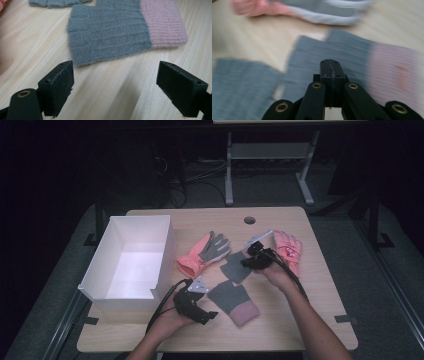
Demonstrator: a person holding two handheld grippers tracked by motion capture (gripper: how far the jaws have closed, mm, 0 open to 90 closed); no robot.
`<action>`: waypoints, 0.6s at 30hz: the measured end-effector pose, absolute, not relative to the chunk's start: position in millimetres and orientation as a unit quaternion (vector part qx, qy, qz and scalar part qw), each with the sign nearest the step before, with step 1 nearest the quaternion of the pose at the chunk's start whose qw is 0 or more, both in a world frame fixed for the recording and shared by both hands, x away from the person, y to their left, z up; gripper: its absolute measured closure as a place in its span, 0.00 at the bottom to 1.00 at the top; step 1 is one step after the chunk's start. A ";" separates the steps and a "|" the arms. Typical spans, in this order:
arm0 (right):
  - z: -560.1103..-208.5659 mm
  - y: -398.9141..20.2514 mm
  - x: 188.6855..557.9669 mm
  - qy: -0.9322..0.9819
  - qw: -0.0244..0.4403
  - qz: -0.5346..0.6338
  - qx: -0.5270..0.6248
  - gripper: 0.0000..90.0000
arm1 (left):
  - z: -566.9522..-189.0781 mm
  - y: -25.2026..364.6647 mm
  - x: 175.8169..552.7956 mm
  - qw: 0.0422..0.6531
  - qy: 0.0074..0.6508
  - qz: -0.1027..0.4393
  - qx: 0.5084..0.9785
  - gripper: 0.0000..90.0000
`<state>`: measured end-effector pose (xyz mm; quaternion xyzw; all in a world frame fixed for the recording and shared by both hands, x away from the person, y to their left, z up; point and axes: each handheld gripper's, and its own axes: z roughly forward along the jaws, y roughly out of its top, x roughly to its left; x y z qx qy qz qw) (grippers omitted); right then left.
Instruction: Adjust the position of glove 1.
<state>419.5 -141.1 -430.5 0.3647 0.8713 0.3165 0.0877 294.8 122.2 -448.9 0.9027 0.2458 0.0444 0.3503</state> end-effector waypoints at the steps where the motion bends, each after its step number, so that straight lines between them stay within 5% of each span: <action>1: -430.5 -141.1 419.5 0.871 0.088 0.317 0.365 1.00 | -449.0 121.9 294.7 0.351 0.246 0.044 0.902 0.16; 9: -434.2 -163.2 423.5 0.869 0.092 0.297 0.384 1.00 | -450.0 120.1 294.2 0.348 0.243 0.043 0.905 0.16; 18: -433.3 -140.4 358.0 0.901 0.045 0.309 0.301 1.00 | -448.3 124.4 294.9 0.351 0.250 0.048 0.901 0.16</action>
